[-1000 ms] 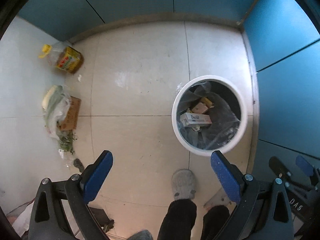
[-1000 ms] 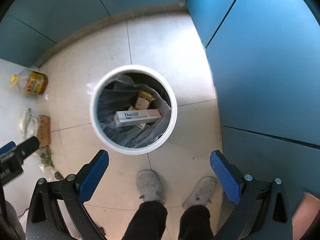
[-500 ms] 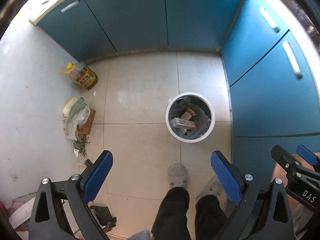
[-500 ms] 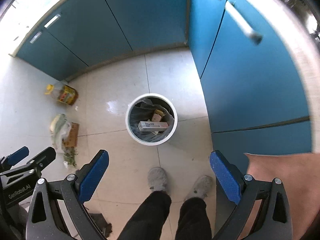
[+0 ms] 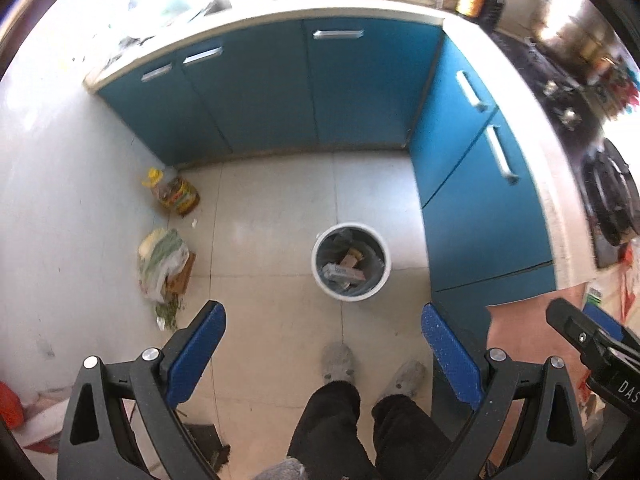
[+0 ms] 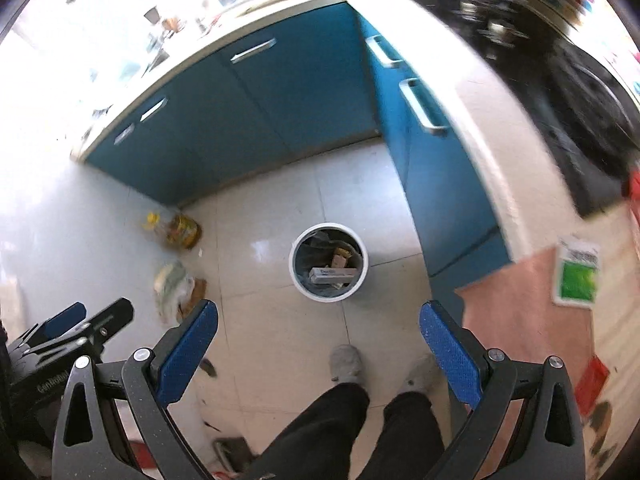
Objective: Collect trash
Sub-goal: 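Raise both tools from the bin back toward the counter, then grasp the red sachet with the right tool while the left tool grasps the green medicine packet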
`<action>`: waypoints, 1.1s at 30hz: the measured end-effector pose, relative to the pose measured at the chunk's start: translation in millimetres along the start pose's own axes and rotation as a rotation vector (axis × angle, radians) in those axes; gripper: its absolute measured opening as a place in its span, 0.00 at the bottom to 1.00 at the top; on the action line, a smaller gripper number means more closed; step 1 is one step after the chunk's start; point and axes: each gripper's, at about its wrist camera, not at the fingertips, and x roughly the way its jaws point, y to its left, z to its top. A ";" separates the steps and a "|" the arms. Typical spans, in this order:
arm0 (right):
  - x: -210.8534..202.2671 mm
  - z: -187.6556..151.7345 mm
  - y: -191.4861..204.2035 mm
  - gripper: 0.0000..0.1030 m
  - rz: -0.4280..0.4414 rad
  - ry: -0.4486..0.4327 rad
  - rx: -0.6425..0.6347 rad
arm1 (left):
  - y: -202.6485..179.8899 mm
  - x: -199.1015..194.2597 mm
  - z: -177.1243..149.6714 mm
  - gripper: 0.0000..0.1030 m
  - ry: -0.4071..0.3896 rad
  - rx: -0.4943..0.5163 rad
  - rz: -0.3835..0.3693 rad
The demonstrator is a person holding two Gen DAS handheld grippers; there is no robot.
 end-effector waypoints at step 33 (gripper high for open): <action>-48.0 -108.2 -318.5 0.18 -0.361 -0.049 0.543 | -379.3 92.8 -24.0 0.84 0.261 0.470 -0.152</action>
